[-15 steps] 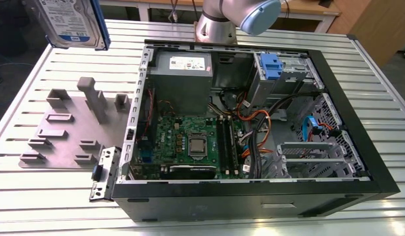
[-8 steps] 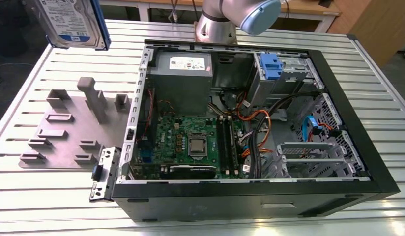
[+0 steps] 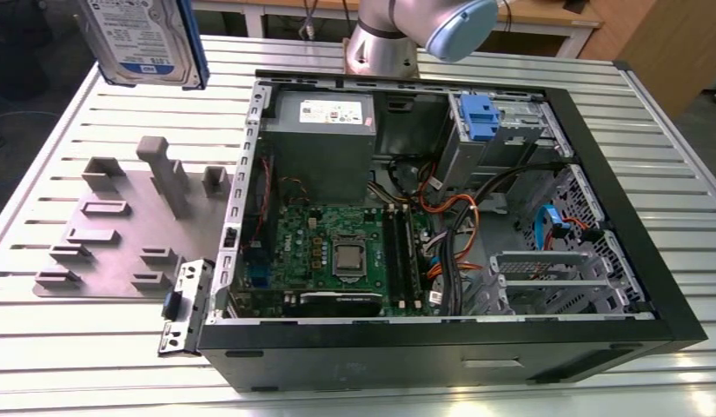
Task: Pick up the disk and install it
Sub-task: 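Pick up the disk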
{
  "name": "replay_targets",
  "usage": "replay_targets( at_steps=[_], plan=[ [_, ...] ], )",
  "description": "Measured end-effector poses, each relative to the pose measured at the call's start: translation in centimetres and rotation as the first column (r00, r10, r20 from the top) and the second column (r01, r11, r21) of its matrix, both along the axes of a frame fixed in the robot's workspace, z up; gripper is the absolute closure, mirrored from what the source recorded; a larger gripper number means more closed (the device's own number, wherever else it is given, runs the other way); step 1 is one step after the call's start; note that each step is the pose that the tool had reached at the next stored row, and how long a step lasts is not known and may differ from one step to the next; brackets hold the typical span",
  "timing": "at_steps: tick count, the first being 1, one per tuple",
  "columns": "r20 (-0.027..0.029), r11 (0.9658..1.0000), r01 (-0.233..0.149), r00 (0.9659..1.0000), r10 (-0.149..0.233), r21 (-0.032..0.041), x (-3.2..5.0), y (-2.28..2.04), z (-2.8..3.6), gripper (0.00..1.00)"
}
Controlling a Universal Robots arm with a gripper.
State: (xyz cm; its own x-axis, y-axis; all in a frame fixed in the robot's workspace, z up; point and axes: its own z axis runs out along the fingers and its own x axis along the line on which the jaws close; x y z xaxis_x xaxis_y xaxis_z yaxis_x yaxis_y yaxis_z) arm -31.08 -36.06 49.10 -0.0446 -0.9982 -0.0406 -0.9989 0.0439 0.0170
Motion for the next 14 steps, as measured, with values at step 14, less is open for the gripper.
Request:
replay_targets(
  at_steps=[14],
  plan=[
    [-0.0034, 1.0, 0.0, 1.0, 0.0, -0.0001, 3.08, 0.0, 0.0, 0.65]
  ],
)
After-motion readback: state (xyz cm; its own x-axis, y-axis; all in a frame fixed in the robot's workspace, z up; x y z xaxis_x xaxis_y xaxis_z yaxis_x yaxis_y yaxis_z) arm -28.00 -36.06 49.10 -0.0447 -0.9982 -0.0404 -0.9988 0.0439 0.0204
